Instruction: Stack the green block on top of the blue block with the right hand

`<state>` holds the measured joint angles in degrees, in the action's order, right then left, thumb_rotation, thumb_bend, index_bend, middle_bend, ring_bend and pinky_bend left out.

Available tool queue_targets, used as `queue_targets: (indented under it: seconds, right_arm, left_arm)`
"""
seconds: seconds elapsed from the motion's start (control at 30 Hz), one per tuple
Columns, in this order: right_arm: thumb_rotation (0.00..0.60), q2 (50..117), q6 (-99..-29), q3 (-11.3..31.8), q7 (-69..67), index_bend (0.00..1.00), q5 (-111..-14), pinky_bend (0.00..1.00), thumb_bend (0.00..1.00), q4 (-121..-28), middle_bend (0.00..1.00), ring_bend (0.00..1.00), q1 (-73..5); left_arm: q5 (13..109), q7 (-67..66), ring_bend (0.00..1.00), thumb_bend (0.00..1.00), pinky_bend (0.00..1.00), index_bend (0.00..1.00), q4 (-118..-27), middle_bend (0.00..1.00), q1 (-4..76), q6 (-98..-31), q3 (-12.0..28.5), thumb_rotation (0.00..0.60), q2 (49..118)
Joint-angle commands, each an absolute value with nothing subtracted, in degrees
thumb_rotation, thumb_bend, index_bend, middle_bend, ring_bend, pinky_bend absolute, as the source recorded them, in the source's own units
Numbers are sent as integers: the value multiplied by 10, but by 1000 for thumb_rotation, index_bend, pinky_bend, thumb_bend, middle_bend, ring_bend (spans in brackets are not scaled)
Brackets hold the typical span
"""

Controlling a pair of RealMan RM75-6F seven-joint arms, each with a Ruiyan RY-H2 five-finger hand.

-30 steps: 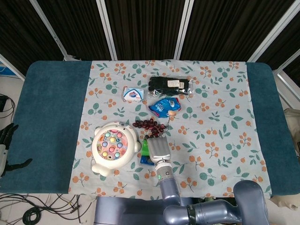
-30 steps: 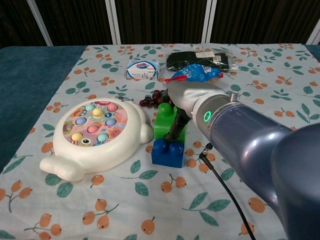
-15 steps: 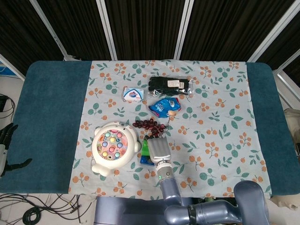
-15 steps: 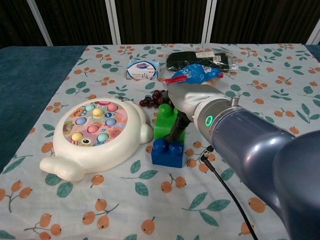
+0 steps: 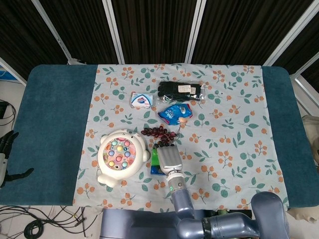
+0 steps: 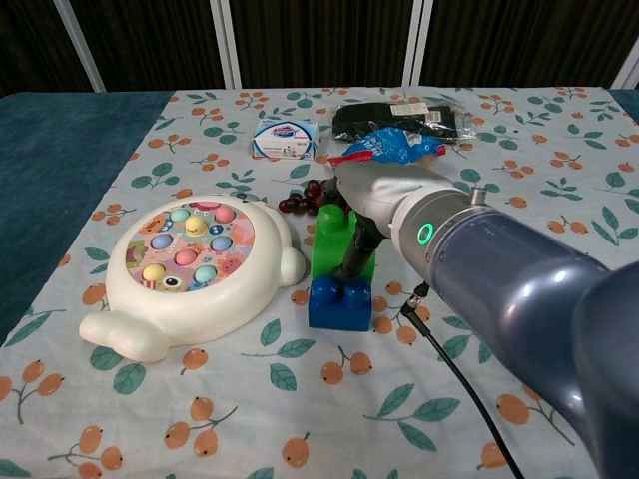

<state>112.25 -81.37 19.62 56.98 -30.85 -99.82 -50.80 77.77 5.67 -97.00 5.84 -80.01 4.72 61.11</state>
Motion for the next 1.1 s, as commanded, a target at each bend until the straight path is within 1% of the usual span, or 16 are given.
queue_targets:
  seconds: [0.03, 0.13, 0.2, 0.43, 0.53, 0.63, 0.73, 0.8, 0.9, 0.93, 1.1]
  right_arm:
    - [600, 1120, -815, 196, 568, 107, -311, 242, 278, -1000, 105, 120, -507]
    - [600, 1115, -818, 194, 571, 33, -313, 229, 254, -1005, 42, 59, -506]
    - [600, 1110, -820, 193, 573, 6, -313, 227, 242, -1011, 19, 39, -504]
    - [600, 1080, -837, 182, 576, 0, -322, 227, 233, -1050, 0, 33, -491]
    - [600, 1039, -848, 166, 571, 0, -348, 226, 233, -1082, 0, 33, -474]
    - [600, 982, -854, 143, 549, 0, -385, 226, 230, -1113, 0, 33, -447]
    - [600, 929, -853, 119, 516, 0, -424, 226, 188, -1132, 0, 33, -419]
    - [600, 884, -853, 94, 475, 0, -466, 226, 148, -1141, 0, 29, -391]
    - [600, 829, -851, 60, 414, 0, -521, 226, 104, -1143, 0, 9, -353]
    - [600, 806, -852, 46, 387, 0, -546, 224, 98, -1140, 0, 6, -337]
    - [600, 735, -869, -7, 304, 0, -624, 206, 78, -1110, 0, 0, -275]
  left_arm:
    - [777, 57, 0, 0, 0, 0, -970, 0, 58, -801, 48, 600, 611]
    - [777, 56, 0, 0, 0, 0, -970, 0, 58, -801, 48, 600, 612]
    - [778, 55, 0, 0, 0, 0, -969, 0, 58, -802, 48, 600, 612]
    - [778, 54, 0, 0, 0, 0, -969, 0, 58, -802, 47, 600, 612]
    - [778, 53, 0, 0, 0, 0, -968, 0, 57, -803, 47, 600, 613]
    - [781, 51, 0, 0, 0, 0, -966, 0, 57, -805, 47, 600, 613]
    - [784, 49, 0, 0, 0, 0, -964, 0, 57, -807, 46, 600, 615]
    - [787, 44, 0, 0, 0, 0, -962, 0, 56, -810, 45, 600, 616]
    - [790, 36, 0, 0, 0, 0, -959, 0, 55, -814, 44, 600, 618]
    - [790, 32, 0, 0, 0, 0, -958, 0, 55, -816, 44, 600, 619]
    - [794, 14, 0, 0, 0, 0, -953, 0, 53, -823, 43, 600, 625]
